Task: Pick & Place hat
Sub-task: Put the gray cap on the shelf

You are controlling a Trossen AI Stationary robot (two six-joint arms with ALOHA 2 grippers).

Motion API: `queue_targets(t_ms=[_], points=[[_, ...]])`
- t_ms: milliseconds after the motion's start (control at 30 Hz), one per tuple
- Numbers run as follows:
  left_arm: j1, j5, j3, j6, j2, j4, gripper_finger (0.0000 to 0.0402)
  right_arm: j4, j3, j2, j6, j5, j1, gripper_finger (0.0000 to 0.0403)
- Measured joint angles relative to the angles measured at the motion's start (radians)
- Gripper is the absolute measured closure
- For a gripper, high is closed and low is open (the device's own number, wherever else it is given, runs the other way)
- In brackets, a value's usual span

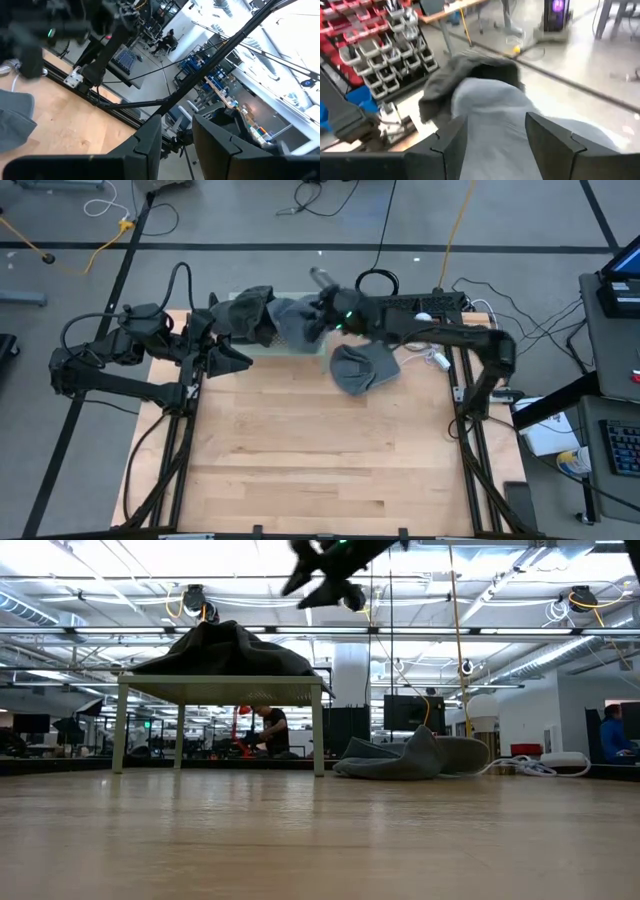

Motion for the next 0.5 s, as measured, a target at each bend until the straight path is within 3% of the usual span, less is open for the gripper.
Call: queue_targets(t_ms=[233,500], points=[[0.000,-0.005,0.000,0.003,0.000,0.000,0.0289,-0.292,0.000,-0.116,0.012,-0.295,-0.201,0.0209],[0.000,-0.005,0.000,0.003,0.000,0.000,0.0289,-0.343,-0.001,-0.107,-0.013,-0.715,-0.457,0.0209]])
